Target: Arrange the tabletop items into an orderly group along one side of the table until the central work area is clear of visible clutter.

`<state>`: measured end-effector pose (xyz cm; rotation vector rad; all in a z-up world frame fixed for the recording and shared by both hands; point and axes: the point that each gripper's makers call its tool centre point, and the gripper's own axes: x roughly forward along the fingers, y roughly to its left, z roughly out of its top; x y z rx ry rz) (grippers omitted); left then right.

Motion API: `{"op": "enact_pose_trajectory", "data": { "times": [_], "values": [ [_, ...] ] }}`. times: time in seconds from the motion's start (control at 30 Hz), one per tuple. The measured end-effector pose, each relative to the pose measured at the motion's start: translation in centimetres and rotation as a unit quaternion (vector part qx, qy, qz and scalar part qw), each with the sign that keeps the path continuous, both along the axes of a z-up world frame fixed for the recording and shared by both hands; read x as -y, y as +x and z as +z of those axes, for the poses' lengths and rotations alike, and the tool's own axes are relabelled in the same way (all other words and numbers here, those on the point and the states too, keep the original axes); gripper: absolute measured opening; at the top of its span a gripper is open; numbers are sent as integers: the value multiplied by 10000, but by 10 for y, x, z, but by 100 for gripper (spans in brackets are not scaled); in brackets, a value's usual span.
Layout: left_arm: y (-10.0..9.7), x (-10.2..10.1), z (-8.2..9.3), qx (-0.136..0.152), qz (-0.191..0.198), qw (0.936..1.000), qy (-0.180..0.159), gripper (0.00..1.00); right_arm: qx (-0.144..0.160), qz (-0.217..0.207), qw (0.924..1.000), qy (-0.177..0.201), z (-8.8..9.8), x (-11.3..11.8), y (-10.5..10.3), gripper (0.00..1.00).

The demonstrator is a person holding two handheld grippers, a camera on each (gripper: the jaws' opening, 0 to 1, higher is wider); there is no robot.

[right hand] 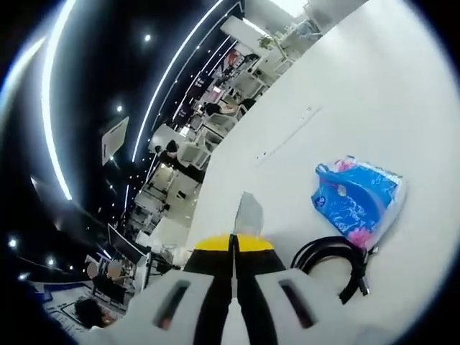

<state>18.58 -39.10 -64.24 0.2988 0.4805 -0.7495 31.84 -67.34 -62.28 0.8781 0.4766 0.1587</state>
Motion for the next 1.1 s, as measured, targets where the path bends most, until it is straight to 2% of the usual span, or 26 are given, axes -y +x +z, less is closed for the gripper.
{"op": "enact_pose_trajectory", "data": {
  "times": [0.2,0.5,0.57,0.6,0.73,0.83,0.93,1.0,1.1],
  "values": [
    [1,-1,1,18,48,10000,4,63,-10,-123,9998,-130,-2,6,22,0],
    [2,-3,0,2,85,10000,9,63,-302,-255,9980,-488,-25,19,45,0],
    [2,-3,0,-5,85,10000,7,63,-337,-231,9971,-647,-29,21,48,0],
    [2,-3,0,-8,86,10000,8,63,-386,-230,9954,-843,-34,25,51,0],
    [3,-2,0,-5,77,10000,-24,63,-506,-244,9951,-813,-47,29,53,0],
    [3,-3,1,-9,94,10000,-23,63,-525,-153,9929,-1053,-57,34,50,0],
    [3,-2,1,-19,81,10000,-2,63,-478,-61,9933,-1055,-58,36,48,1],
    [3,-2,1,-20,74,10000,9,63,-320,113,9905,-1331,-55,38,45,3],
    [3,-2,1,-18,72,10000,2,63,-261,510,9852,-1615,-55,33,37,7]
  ]
}}
